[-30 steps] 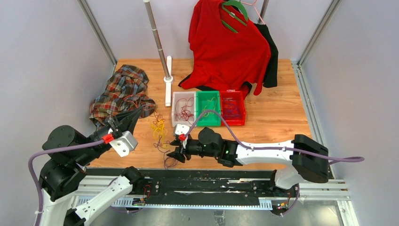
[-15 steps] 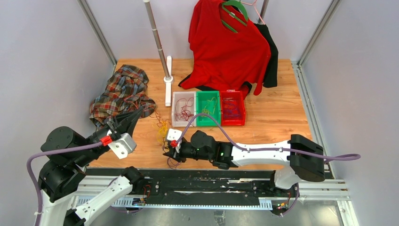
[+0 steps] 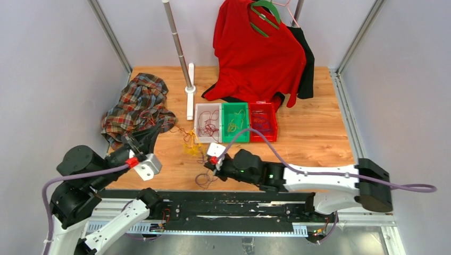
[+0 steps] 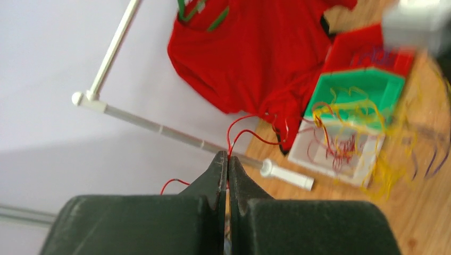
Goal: Untangle the cables
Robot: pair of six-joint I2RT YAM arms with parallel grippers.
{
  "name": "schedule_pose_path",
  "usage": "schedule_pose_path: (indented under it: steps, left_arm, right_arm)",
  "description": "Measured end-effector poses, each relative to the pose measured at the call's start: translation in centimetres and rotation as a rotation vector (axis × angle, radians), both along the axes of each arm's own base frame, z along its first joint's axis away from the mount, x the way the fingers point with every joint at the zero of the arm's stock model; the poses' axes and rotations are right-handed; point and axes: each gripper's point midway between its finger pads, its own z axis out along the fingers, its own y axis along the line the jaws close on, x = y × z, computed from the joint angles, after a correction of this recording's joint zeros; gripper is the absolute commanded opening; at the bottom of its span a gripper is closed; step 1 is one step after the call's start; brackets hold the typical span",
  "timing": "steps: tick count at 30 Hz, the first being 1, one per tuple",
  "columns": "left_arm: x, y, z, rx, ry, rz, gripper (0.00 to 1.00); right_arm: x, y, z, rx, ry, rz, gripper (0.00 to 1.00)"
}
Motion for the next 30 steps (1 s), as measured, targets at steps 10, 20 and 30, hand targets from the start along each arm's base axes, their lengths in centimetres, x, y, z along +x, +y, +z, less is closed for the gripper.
schedule_pose_path:
  steps: [10, 20, 30]
  left_arm:
    - [3.3, 4.2, -16.5, 0.387, 0.192, 0.252, 0.11]
    - [-0.2, 2.8, -20.0, 0.286, 0.370, 0.124, 0.92]
    - [-1.1, -4.3, -18.3, 0.117, 0.555, -0.162, 0.66]
  right_arm:
    - [2.6, -9.2, 3.8, 0.075, 0.048, -0.219, 0.01]
    - [1.4, -8.6, 5.1, -0.049, 0.057, -0.121, 0.01]
    - [-0.9, -4.8, 10.7, 0.006, 0.050, 0.089, 0.01]
